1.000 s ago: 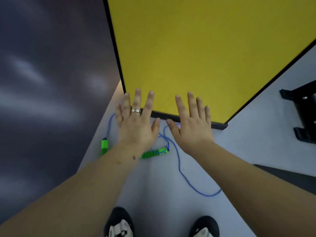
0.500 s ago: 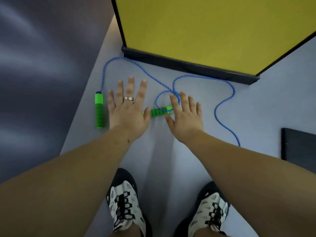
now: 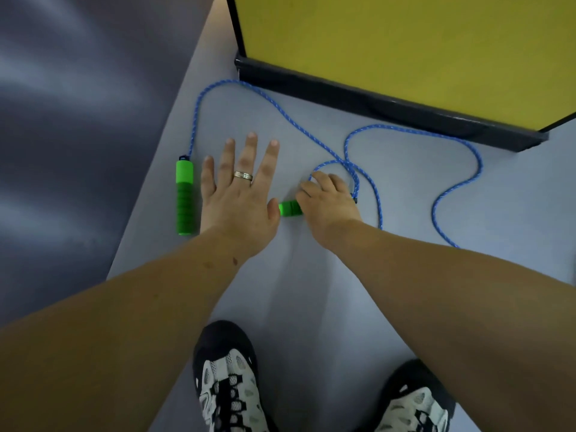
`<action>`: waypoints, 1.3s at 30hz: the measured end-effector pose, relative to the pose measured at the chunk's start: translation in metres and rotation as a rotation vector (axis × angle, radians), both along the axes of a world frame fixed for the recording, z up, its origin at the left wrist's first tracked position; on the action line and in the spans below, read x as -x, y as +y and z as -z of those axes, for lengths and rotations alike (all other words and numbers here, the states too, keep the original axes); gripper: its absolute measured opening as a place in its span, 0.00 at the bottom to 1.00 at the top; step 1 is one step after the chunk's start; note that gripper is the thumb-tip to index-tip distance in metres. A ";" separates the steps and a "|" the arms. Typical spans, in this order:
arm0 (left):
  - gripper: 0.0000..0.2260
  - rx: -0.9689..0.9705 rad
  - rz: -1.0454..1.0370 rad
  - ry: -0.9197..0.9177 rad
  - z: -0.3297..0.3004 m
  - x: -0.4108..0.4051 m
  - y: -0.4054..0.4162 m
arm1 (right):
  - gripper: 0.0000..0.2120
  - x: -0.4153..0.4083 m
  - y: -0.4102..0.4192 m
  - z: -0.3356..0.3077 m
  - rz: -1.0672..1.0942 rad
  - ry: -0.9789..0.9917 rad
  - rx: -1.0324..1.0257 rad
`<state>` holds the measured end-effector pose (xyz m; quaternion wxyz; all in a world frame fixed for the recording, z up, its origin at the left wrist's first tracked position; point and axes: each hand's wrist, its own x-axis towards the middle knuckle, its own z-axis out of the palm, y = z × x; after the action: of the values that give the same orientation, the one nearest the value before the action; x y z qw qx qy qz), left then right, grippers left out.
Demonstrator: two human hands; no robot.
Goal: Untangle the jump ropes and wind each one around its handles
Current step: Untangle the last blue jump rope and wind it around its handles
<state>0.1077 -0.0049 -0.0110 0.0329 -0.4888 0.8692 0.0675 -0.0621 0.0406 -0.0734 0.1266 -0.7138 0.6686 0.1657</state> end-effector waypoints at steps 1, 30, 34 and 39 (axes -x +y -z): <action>0.43 -0.015 0.012 -0.003 -0.004 0.000 0.000 | 0.24 0.001 0.001 -0.007 0.021 -0.045 0.037; 0.07 -0.226 -0.003 0.232 -0.294 0.058 0.075 | 0.06 0.034 0.133 -0.351 0.932 -0.959 0.437; 0.07 -0.422 -0.051 0.412 -0.311 0.064 0.099 | 0.07 0.018 0.143 -0.358 1.100 -1.554 0.375; 0.05 -0.771 -0.181 0.637 -0.313 0.068 0.106 | 0.09 0.011 0.142 -0.363 1.099 -1.852 0.328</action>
<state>0.0401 0.1012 0.3018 -0.0620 -0.4694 0.7022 0.5318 -0.0728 0.1826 0.2900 0.5414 -0.1731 0.5555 -0.6069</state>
